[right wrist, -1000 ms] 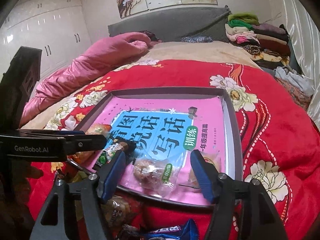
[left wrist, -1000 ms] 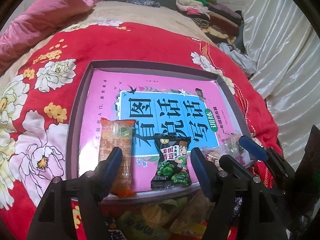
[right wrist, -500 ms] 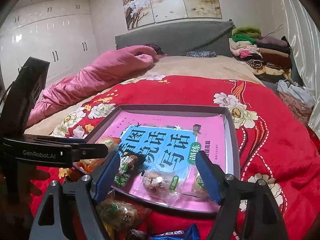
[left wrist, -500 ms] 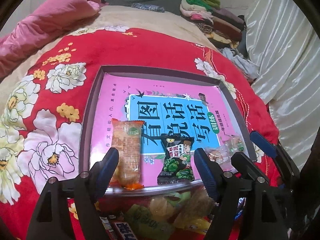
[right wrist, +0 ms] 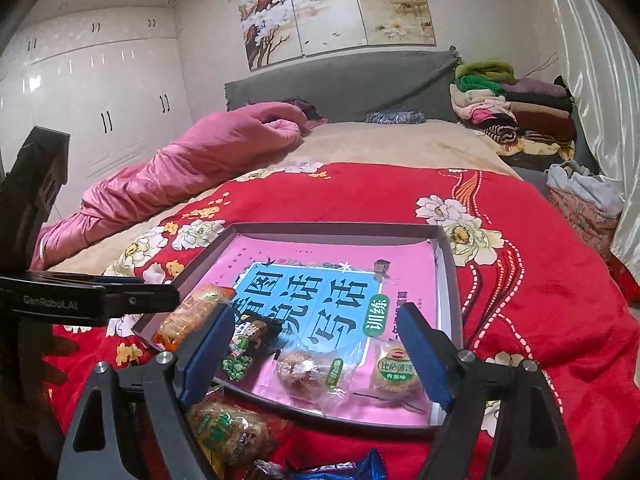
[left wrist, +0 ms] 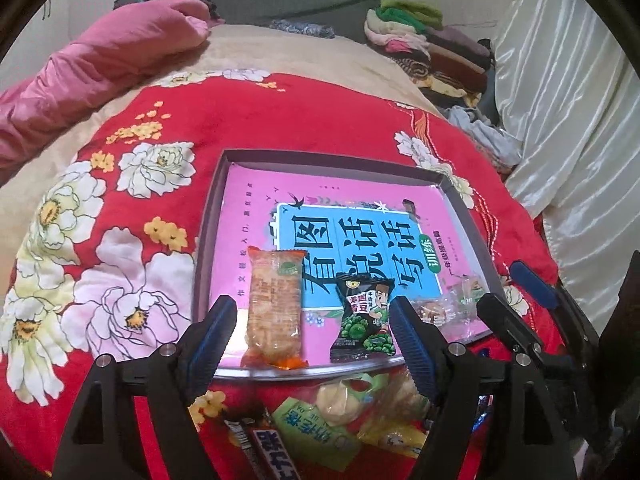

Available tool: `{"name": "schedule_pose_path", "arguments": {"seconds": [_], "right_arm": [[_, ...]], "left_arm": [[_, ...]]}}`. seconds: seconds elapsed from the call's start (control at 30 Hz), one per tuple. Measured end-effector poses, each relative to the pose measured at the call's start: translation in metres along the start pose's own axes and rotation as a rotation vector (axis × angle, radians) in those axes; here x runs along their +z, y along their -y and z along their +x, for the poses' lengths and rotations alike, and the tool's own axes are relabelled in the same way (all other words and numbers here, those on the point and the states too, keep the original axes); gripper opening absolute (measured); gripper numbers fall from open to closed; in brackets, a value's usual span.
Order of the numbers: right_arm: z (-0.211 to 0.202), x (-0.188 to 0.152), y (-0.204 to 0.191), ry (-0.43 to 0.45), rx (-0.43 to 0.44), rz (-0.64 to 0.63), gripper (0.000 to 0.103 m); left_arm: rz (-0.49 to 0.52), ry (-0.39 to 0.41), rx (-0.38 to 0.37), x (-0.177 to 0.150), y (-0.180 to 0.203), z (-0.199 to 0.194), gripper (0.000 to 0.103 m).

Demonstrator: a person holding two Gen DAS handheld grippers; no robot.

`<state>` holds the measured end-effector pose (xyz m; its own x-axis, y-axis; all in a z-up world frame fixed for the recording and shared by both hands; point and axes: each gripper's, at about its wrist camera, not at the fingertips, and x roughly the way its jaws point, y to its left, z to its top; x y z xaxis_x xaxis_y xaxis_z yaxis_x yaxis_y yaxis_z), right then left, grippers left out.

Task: Organize snacks
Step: 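Withdraw both tools from the tray toward the remaining snack pile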

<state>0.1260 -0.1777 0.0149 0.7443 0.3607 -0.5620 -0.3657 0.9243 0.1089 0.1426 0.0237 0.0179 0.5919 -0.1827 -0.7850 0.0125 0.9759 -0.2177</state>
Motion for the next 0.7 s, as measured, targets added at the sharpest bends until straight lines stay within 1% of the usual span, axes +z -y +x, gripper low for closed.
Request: {"name": "schedule_pose_path", "arguments": {"seconds": [0.17, 0.37, 0.7], "right_arm": [[-0.003, 0.001, 0.003, 0.008, -0.005, 0.004, 0.083], [-0.010, 0.002, 0.007, 0.028, -0.022, 0.008, 0.084], [-0.019, 0.002, 0.009, 0.041, -0.031, 0.011, 0.088]], "left_arm": [[0.006, 0.009, 0.018, -0.001, -0.003, -0.008, 0.080], [-0.002, 0.018, 0.021, -0.003, -0.009, -0.016, 0.080], [0.015, 0.003, 0.026, -0.010, -0.010, -0.022, 0.080]]}}
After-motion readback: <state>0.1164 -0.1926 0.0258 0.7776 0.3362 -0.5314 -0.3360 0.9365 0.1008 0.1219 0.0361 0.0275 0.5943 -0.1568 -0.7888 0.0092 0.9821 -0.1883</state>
